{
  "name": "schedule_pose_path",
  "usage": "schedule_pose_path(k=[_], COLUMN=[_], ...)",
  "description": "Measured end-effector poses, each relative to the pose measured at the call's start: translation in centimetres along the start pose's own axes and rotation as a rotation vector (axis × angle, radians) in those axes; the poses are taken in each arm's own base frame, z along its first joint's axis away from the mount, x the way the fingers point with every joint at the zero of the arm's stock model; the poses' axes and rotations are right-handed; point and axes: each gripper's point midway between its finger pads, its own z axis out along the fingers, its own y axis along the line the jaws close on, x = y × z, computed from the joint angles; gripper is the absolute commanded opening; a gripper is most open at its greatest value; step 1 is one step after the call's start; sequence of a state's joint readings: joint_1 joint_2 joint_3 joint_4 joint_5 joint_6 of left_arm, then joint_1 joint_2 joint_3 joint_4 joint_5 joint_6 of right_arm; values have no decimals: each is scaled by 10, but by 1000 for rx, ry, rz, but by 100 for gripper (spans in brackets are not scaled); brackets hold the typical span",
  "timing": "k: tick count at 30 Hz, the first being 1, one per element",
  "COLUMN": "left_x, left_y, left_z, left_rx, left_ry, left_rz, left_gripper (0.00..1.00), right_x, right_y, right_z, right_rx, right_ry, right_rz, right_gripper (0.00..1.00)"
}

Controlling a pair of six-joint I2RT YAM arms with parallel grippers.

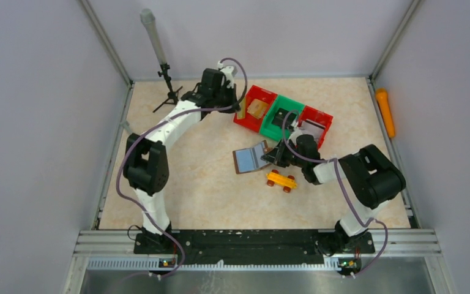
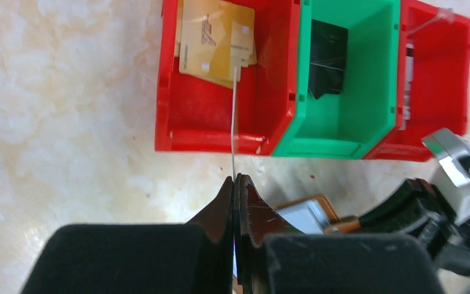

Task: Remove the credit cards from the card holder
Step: Place the credit card in the storage box.

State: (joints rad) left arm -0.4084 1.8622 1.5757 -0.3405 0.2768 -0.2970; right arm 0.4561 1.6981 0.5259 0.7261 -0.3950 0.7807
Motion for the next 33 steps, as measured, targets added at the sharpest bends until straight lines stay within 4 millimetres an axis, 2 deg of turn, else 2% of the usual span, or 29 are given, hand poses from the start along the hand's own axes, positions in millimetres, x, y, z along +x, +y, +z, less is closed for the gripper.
schedule_pose_path(k=[6,17,30,33], left_x=[-10,-15,4,10], left_y=[-8,9,-4,-9], left_z=[36,91,118,125], left_rx=[-94,-137,-5,38], left_ry=[31,65,122,140], left_rz=[159,254,238,220], left_gripper=[0,0,0,3], right_x=[-3,-7,-6,-6], right_y=[-1,-3,-4,-4], right_z=[-3,-6,-7,-7], right_rx=[19,44,51,52], right_ry=[-8,-22,-20,-20], right_rz=[-20,-47,-48,-48], right_gripper=[0,0,0,0])
